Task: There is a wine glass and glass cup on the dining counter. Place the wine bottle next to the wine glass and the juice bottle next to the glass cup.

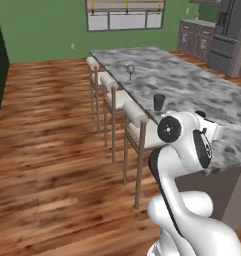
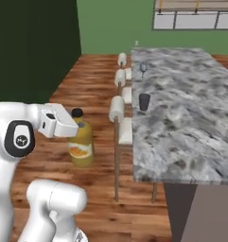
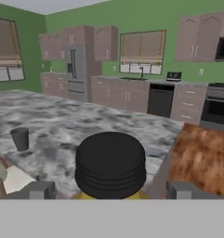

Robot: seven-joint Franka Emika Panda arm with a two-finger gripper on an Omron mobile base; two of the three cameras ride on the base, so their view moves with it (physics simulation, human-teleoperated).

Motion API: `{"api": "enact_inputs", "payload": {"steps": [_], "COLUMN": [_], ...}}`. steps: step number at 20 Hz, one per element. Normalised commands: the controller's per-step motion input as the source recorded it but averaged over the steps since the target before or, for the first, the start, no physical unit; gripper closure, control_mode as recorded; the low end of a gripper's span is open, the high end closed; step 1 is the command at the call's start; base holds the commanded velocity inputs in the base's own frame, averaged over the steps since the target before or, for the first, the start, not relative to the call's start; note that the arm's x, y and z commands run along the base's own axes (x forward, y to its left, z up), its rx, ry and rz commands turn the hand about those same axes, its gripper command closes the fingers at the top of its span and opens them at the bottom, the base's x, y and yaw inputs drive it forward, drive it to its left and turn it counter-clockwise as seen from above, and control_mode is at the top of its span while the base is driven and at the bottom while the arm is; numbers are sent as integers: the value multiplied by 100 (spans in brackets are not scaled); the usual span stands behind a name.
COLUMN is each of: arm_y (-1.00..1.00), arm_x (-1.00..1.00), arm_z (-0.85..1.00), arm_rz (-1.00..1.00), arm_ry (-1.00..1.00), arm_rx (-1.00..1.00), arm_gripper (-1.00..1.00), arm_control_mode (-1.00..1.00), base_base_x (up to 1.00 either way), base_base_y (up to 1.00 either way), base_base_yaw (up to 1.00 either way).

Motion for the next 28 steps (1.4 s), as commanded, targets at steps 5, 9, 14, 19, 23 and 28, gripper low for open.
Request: {"api": "enact_inputs", "payload": {"steps": [5, 9, 14, 19, 23, 28], "arm_y": [0, 0, 0, 0, 0, 0], "arm_x": [0, 0, 0, 0, 0, 0], "arm_z": [0, 0, 0, 0, 0, 0], "arm_rz": [0, 0, 0, 0, 0, 0], "arm_ry": [0, 0, 0, 0, 0, 0], "arm_rx": [0, 0, 0, 0, 0, 0], "arm_gripper": [100, 100, 100, 100, 100, 100], "arm_control_mode": [100, 100, 100, 100, 100, 100], "base_base_x": [60, 38, 21, 24, 38, 35], "base_base_y": [40, 51, 59, 54, 54, 66], "base_base_yaw": [-47, -44, -39, -44, -40, -27]}}
